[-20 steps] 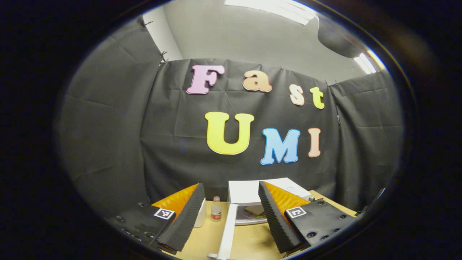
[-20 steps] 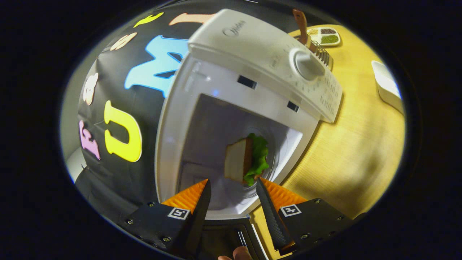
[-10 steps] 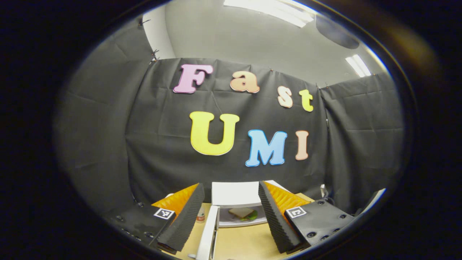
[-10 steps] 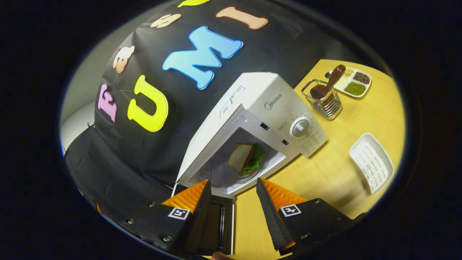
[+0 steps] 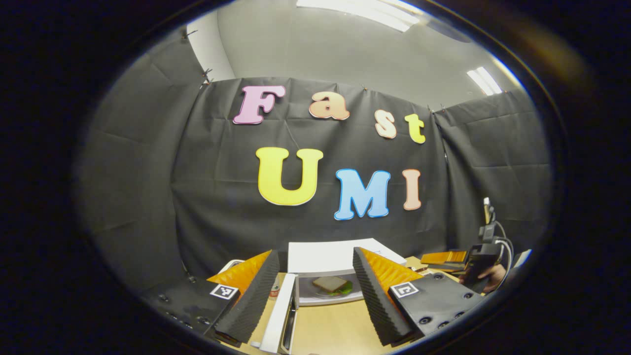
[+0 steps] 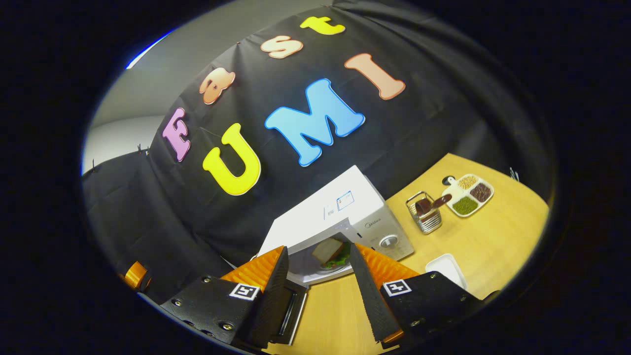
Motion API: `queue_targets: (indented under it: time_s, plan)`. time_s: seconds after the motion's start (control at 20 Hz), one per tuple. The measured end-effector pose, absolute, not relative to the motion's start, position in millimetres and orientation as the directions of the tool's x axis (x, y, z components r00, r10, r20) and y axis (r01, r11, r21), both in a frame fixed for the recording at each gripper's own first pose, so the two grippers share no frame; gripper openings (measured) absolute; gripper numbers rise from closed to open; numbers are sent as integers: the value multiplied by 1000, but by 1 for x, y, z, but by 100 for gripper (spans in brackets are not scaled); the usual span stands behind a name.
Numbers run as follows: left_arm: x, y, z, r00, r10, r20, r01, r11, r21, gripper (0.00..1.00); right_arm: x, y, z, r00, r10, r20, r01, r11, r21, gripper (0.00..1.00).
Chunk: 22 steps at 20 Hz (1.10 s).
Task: Open the microwave oven with the left hand, put the food in, and close the microwave oven.
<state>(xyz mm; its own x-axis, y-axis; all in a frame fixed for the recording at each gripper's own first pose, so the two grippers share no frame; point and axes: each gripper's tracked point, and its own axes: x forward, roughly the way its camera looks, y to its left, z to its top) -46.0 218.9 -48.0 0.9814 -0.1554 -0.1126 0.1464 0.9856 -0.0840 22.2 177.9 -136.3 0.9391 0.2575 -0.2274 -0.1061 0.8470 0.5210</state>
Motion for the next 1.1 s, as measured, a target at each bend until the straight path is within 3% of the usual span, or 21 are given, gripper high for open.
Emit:
queue_targets:
  time_s: [0.35, 0.5, 0.9, 1.0, 1.1]
  plan:
    - [-51, 222, -61, 982, -137, -129, 133, 990, -44, 94, -16, 139, -52, 996, 67, -55, -56, 981, 184, 76]
    - [-64, 230, -75, 979, -132, -154, 128, 991, -39, 94, -29, 147, -35, 998, 66, -18, -64, 994, 93, 76]
    - [-108, 298, -120, 980, -47, -191, 46, 999, -11, 95, -37, 171, -29, 992, 128, -14, -126, 987, 102, 82]
    - [-118, 323, -150, 973, -17, -231, 21, 1000, 12, 97, -38, 175, -26, 990, 138, -6, -137, 985, 101, 94]
    - [-125, 340, -187, 952, -7, -306, 10, 1000, 8, 97, -38, 176, -24, 991, 136, -3, -135, 986, 99, 98]
